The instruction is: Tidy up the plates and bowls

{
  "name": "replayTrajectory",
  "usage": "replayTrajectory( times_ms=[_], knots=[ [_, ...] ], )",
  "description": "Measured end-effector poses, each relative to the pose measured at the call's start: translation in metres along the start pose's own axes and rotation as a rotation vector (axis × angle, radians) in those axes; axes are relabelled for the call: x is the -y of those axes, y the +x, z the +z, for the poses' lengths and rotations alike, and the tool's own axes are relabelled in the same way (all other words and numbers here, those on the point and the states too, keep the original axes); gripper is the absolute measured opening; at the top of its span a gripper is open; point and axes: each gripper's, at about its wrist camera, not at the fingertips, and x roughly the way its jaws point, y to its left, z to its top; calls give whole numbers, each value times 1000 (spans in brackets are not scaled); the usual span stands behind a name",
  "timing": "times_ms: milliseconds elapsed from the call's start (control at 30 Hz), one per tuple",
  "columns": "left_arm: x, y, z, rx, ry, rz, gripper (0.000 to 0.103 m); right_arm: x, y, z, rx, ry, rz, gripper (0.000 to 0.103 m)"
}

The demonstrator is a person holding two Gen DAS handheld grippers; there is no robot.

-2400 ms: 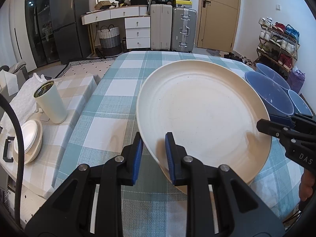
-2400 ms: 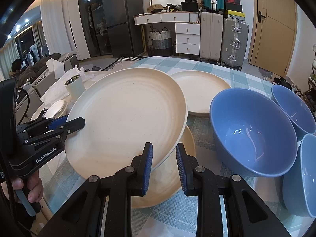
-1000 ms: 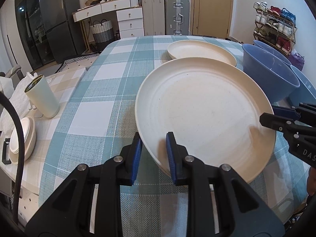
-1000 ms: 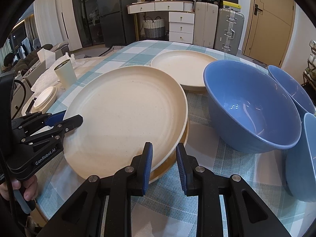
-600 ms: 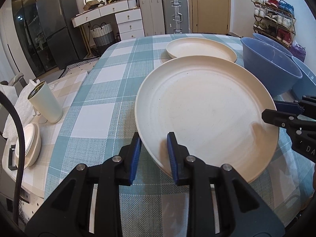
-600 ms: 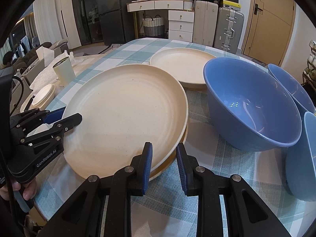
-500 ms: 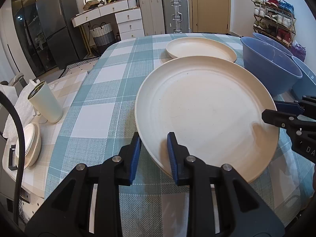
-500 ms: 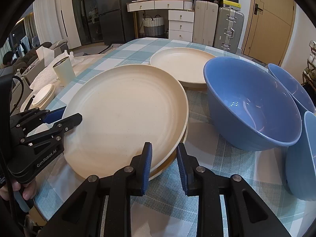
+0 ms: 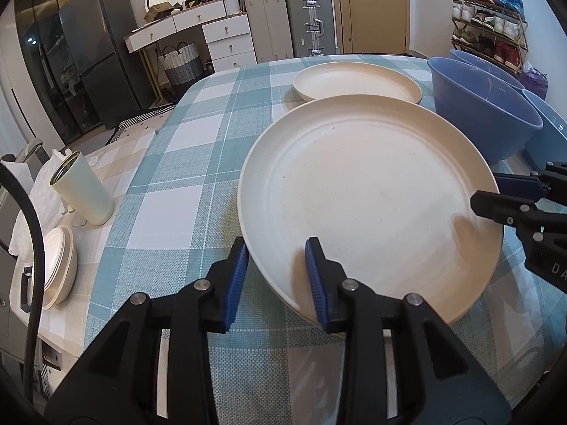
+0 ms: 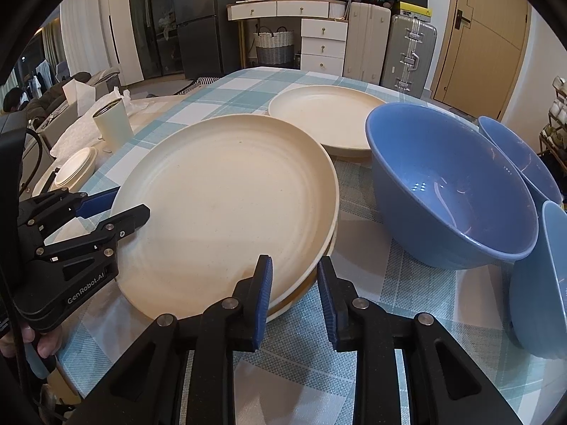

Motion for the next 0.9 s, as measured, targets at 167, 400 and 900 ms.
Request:
replayTrajectory(
  times_ms=[167, 400, 900],
  knots=[
    [0, 0, -1, 1, 6, -1, 30, -2, -2, -3, -6, 2, -5, 27],
    [2, 1, -1, 4, 20, 2, 32, -3, -2, -6, -13, 7, -25, 27],
    [-13, 2, 5, -22, -62, -103, 46, -1, 1, -4, -24, 10, -12, 34]
  ],
)
